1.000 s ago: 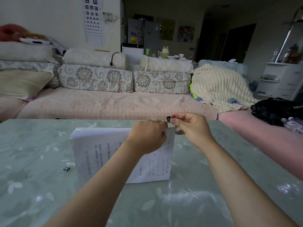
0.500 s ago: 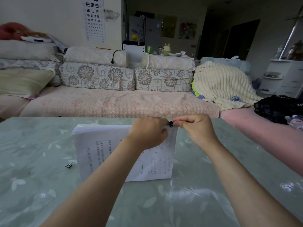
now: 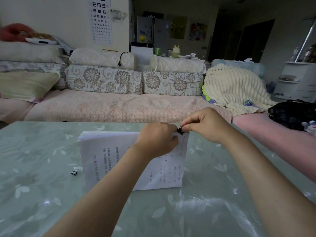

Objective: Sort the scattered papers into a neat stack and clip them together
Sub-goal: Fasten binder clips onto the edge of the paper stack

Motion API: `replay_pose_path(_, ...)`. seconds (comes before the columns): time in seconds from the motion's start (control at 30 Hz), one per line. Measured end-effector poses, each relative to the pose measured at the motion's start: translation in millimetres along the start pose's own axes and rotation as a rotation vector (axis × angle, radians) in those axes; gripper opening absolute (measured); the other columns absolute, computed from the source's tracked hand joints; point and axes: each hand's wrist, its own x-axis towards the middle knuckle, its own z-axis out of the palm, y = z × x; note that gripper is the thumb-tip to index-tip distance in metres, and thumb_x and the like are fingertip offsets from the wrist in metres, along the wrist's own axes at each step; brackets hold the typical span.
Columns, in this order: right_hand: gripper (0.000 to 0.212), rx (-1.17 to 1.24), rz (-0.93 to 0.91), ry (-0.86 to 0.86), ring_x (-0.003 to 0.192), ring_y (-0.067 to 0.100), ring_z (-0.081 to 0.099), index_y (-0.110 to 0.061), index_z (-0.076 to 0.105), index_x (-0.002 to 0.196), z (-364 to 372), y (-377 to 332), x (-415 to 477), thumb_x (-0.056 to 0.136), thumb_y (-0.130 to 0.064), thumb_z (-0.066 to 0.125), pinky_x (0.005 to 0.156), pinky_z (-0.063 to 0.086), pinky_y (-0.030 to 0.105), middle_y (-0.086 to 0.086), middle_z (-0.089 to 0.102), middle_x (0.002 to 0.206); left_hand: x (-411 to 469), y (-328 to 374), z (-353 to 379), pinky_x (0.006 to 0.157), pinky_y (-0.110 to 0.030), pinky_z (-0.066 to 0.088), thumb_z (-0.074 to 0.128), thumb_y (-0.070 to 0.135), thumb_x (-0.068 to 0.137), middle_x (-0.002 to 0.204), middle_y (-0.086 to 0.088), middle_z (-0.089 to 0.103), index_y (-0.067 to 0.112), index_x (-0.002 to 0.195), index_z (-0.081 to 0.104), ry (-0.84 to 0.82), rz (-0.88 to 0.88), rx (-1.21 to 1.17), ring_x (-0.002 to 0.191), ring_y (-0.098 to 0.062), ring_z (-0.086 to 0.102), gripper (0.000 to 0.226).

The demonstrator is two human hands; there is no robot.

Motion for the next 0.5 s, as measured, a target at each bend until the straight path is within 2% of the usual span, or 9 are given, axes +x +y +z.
replay_pose_path(0.13, 0.016, 0.203, 0.069, -0.027, 0.088, 0.005, 0.072, -0.018, 0.077, 0.096, 8.1, 11.5, -7.6, 0.083, -0.008, 0.076, 0.082, 0.053, 0.015, -0.003, 0.078, 0.090, -0.6, -0.3, -0.5, 0.046, -0.025, 0.025, 0.045, 0.034, 0.090, 0.061, 0.006, 0.053, 0.022, 0.081, 0.062, 0.008, -0.021, -0.010, 0.054, -0.019, 0.050, 0.022)
replay_pose_path(0.23, 0.012, 0.281, 0.047, 0.029, 0.085, 0.012, 0.074, -0.010, 0.079, 0.093, 12.1, 16.3, -10.4, 0.084, -0.004, 0.074, 0.080, 0.056, 0.020, 0.003, 0.078, 0.087, -1.0, 1.2, -1.4, 0.044, -0.024, 0.024, 0.046, 0.034, 0.089, 0.059, 0.006, 0.050, 0.021, 0.079, 0.061, 0.005, -0.030, -0.023, 0.053, -0.019, 0.048, 0.022)
replay_pose_path(0.33, 0.012, 0.221, 0.006, 0.073, 0.078, 0.008, 0.073, -0.015, 0.080, 0.087, 12.4, 12.9, -8.6, 0.082, -0.005, 0.076, 0.074, 0.055, 0.017, -0.002, 0.078, 0.079, -0.7, 1.6, -1.4, 0.046, -0.025, 0.026, 0.048, 0.035, 0.088, 0.059, 0.006, 0.053, 0.023, 0.081, 0.063, 0.000, -0.042, -0.058, 0.055, -0.020, 0.051, 0.022)
replay_pose_path(0.5, 0.010, 0.029, -0.048, 0.101, 0.074, -0.003, 0.070, -0.018, 0.082, 0.084, 13.2, 6.2, -6.5, 0.080, -0.010, 0.079, 0.070, 0.051, 0.010, -0.012, 0.076, 0.074, -0.5, 1.7, -2.2, 0.055, -0.026, 0.042, 0.054, 0.037, 0.088, 0.072, 0.004, 0.067, 0.026, 0.097, 0.070, 0.009, -0.102, -0.121, 0.066, -0.020, 0.060, 0.022)
